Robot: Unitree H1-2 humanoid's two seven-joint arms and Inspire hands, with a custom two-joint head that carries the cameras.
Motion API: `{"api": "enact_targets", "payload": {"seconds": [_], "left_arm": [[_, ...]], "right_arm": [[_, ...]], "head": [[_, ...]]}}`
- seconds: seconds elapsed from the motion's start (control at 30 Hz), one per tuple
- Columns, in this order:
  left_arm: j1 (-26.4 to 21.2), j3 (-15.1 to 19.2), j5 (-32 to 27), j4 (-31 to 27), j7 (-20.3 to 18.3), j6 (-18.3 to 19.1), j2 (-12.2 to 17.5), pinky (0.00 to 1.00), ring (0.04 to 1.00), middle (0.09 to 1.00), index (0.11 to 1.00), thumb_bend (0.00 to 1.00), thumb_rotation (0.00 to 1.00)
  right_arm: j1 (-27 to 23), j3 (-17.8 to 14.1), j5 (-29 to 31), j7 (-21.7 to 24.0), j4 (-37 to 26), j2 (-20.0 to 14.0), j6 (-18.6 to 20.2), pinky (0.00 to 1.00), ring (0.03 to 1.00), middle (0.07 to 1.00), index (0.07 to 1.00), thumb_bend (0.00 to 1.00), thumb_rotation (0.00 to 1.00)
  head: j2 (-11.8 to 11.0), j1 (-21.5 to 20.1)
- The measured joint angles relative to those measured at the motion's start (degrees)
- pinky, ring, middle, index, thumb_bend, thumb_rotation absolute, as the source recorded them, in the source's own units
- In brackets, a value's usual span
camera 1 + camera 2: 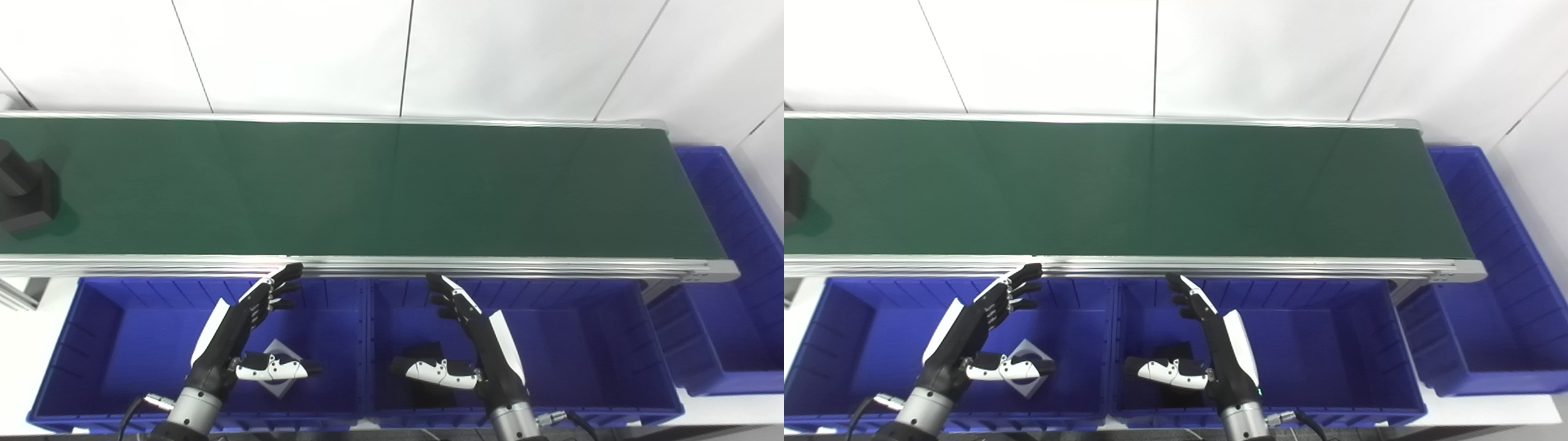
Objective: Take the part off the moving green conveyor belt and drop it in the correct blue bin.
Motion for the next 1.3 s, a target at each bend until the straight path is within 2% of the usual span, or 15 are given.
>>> {"api": "enact_targets", "payload": {"seconds": [0.27, 0.4, 0.43, 0.47, 0.5, 0.53, 0.57, 0.63, 0.7, 0.77, 0.9, 0.93, 1.0, 1.07, 1.3], "left_arm": [[0.01, -0.04, 0.04, 0.0, 0.0, -0.01, 0.03, 0.76, 0.836, 0.877, 0.864, 0.83, 0.01], [0.01, -0.15, 0.75, 0.02, 0.01, -0.11, 0.04, 0.77, 0.839, 0.877, 0.865, 0.83, 0.03], [0.01, -0.24, 0.86, 0.12, 0.02, -0.28, 0.03, 0.77, 0.842, 0.876, 0.863, 0.84, 0.03], [0.01, -0.37, 0.87, 0.24, 0.02, -0.47, -0.02, 0.78, 0.844, 0.876, 0.861, 0.85, 0.04], [0.01, -0.57, 0.92, 0.55, 0.03, -0.8, -0.12, 0.78, 0.845, 0.876, 0.86, 0.85, 0.04], [0.01, -0.83, 1.07, 1.03, 0.09, -1.17, -0.33, 0.78, 0.844, 0.873, 0.858, 0.85, 0.05], [0.02, -1.17, 1.67, 1.69, 0.29, -1.58, -0.67, 0.77, 0.838, 0.868, 0.854, 0.86, 0.06], [0.28, -1.94, 3.42, 2.44, 1.17, -1.74, -1.64, 0.77, 0.836, 0.865, 0.853, 0.88, 0.09], [0.63, -2.76, 5.09, 2.94, 1.9, -2.43, -2.47, 0.78, 0.835, 0.865, 0.852, 0.89, 0.12], [0.58, -3.32, 6.58, 4.54, 2.66, -3.75, -3.2, 0.77, 0.833, 0.865, 0.849, 0.9, 0.14], [0.57, -3.78, 8.82, 6.98, 4.24, -5.35, -3.91, 0.78, 0.831, 0.863, 0.844, 0.91, 0.14], [0.56, -3.86, 8.88, 7.2, 4.58, -5.57, -3.92, 0.78, 0.832, 0.864, 0.844, 0.91, 0.14], [0.36, -3.95, 8.94, 7.96, 4.96, -6.11, -3.94, 0.77, 0.828, 0.862, 0.842, 0.91, 0.13], [0.34, -4.09, 8.95, 8.44, 5.17, -6.65, -3.94, 0.76, 0.823, 0.86, 0.841, 0.92, 0.12], [-0.12, -4.29, 8.82, 10.06, 5.36, -7.67, -3.88, 0.75, 0.815, 0.856, 0.835, 0.93, 0.11]], "right_arm": [[0.0, 0.0, 0.02, 0.0, 0.0, 0.0, 0.0, 0.79, 0.828, 0.86, 0.867, 0.79, 0.24], [0.02, -0.01, 0.01, 0.0, 0.0, -0.03, 0.0, 0.78, 0.826, 0.858, 0.867, 0.8, 0.25], [0.06, -0.06, 0.06, 0.0, 0.0, -0.08, -0.01, 0.78, 0.826, 0.858, 0.867, 0.79, 0.24], [0.15, -0.12, 0.19, 0.0, 0.0, -0.2, -0.01, 0.77, 0.826, 0.858, 0.867, 0.79, 0.24], [0.28, -0.31, 0.54, 0.0, 0.0, -0.47, -0.02, 0.78, 0.826, 0.857, 0.866, 0.79, 0.23], [0.41, -0.49, 0.95, 0.01, 0.01, -0.86, -0.02, 0.78, 0.828, 0.857, 0.867, 0.79, 0.23], [0.47, -0.74, 1.28, 0.02, 0.01, -1.38, -0.03, 0.79, 0.832, 0.858, 0.869, 0.78, 0.21], [0.66, -1.38, 2.22, 0.01, 0.19, -2.47, -0.18, 0.79, 0.836, 0.859, 0.871, 0.77, 0.16], [0.97, -2.18, 3.35, -0.04, 0.96, -3.51, -1.36, 0.79, 0.835, 0.86, 0.872, 0.76, 0.1], [1.13, -2.41, 4.13, -0.05, 1.93, -4.26, -2.77, 0.78, 0.833, 0.859, 0.871, 0.76, 0.03], [1.11, -2.84, 5.02, -0.09, 3.88, -4.63, -5.31, 0.78, 0.834, 0.857, 0.869, 0.76, 0.0], [1.11, -2.92, 5.04, -0.08, 4.23, -4.76, -5.48, 0.79, 0.839, 0.86, 0.872, 0.76, 0.01], [1.01, -3.14, 5.2, -0.08, 5.03, -4.9, -5.67, 0.79, 0.845, 0.864, 0.878, 0.75, 0.02], [0.99, -3.29, 5.34, -0.08, 5.55, -5.01, -5.76, 0.8, 0.851, 0.868, 0.881, 0.76, 0.02], [0.89, -3.36, 5.61, -0.09, 7.45, -4.93, -6.55, 0.81, 0.848, 0.865, 0.873, 0.77, 0.0]], "head": [[-0.09, 0.09], [-1.14, 3.95], [-2.71, 9.18], [-2.98, 9.92], [-4.64, 9.93], [-4.66, 14.28], [-4.66, 14.33], [-8.42, 20.89], [-8.44, 20.92], [-11.94, 24.33], [-13.44, 25.75], [-14.49, 25.84], [-14.5, 25.84], [-15.9, 25.4], [-18.01, 24.44]]}}
